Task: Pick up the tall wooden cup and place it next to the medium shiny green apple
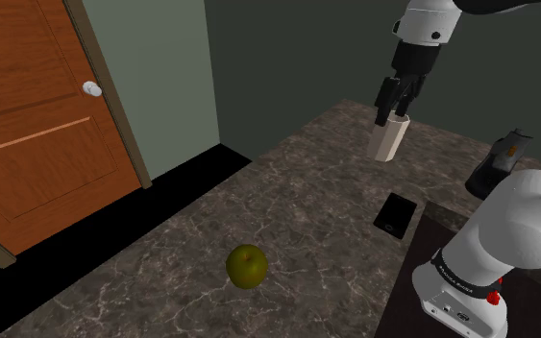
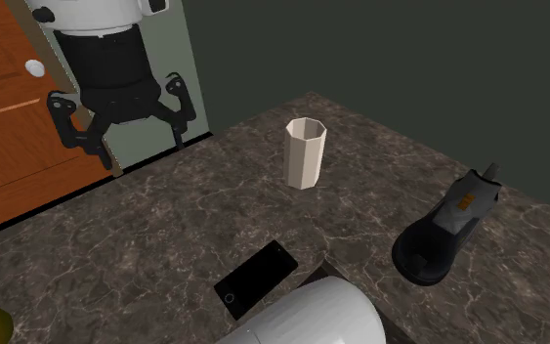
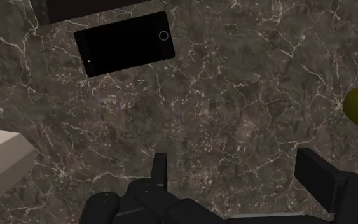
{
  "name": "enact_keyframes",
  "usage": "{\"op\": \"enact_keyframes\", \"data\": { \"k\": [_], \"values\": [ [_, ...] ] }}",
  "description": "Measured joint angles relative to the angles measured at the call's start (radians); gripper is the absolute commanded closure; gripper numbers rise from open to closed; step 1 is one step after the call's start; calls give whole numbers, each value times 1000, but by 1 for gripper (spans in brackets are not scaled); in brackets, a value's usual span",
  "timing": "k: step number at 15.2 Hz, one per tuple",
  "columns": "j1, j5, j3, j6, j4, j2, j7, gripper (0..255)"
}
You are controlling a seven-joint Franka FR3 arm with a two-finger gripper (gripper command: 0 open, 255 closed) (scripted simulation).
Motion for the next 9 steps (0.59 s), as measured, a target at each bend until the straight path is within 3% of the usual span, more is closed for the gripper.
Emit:
{"op": "enact_keyframes", "data": {
  "k": [9],
  "values": [
    [-64,-92,-119,147,-57,74,-117,0]
  ]
}}
